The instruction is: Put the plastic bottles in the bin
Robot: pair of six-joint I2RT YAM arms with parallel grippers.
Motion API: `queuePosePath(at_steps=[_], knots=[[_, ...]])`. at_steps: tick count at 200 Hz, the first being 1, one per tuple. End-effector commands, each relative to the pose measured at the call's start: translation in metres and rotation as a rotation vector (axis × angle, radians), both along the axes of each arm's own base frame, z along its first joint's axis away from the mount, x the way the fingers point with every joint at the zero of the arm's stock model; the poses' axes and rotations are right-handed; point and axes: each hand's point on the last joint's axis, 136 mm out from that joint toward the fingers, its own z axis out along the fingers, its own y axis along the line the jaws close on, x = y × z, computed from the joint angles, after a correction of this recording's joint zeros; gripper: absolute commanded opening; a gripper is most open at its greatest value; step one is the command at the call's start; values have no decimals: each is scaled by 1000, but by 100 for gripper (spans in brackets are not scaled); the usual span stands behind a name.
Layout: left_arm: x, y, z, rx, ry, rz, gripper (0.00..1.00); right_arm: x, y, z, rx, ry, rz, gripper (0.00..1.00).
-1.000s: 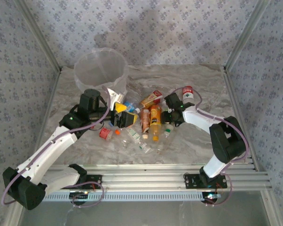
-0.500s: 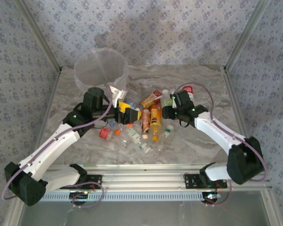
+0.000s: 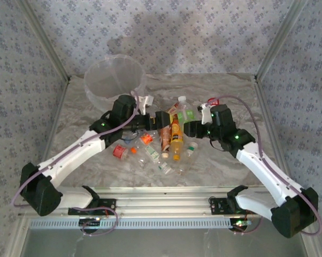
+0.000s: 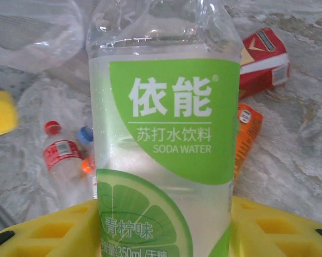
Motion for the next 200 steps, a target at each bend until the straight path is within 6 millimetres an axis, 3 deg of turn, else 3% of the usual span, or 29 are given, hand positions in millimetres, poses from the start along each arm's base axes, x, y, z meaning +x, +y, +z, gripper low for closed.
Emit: queuePosePath(at_steps=[1, 45, 97, 200], knots=[[7, -13, 24, -73, 5, 11, 100, -13, 8, 12, 60, -4, 58, 56], [10, -33, 16, -73, 20, -29, 100, -21, 15, 23, 109, -15, 94, 56], [9, -53, 6, -64, 41, -64, 98, -23, 20, 22, 116, -9, 110, 55], [6, -66, 9, -99, 37, -87, 65, -23, 26, 14, 101, 5, 119, 55]])
